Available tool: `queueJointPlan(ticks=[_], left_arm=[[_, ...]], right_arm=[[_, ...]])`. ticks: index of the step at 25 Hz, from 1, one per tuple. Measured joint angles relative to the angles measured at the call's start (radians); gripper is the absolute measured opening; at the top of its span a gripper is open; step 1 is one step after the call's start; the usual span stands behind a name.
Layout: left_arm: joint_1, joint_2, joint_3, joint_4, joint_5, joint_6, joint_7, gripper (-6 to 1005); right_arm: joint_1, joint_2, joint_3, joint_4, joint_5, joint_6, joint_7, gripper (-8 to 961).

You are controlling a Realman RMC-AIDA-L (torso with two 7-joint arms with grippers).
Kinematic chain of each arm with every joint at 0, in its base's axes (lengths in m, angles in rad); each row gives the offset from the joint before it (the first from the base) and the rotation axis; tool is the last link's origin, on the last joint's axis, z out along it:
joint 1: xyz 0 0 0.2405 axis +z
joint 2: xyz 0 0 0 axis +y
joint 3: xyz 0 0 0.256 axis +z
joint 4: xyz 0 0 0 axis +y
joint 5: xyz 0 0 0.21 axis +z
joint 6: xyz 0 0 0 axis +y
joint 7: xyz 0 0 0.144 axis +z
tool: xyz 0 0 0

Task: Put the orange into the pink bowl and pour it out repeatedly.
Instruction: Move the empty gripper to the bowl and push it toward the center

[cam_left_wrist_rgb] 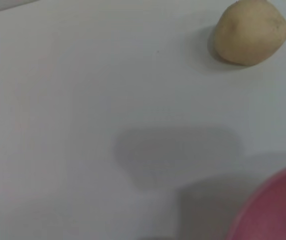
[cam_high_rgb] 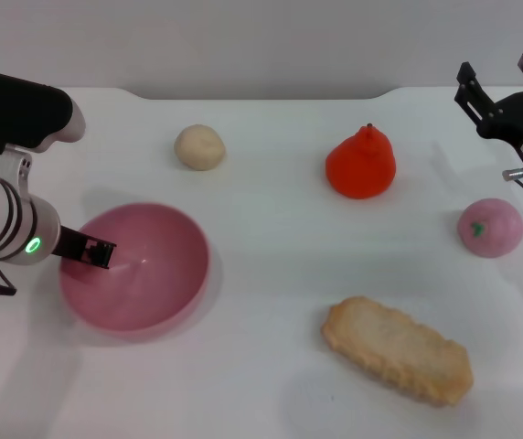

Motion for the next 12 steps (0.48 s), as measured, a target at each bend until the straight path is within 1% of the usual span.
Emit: queueJointPlan(ticks=[6, 12], left_arm=[[0.002, -0.001, 0.0, 0.0, -0.006, 0.009, -0.004, 205], [0.006, -0.001, 0.002, 0.026, -0.01, 0.035, -0.006, 168]], right_arm=[[-0.002, 0.0, -0.001, 0.0, -0.001, 0.001, -0.001, 723], [-0.002, 0.0, -0.003, 0.0, -0.001, 0.001, 0.001, 718]])
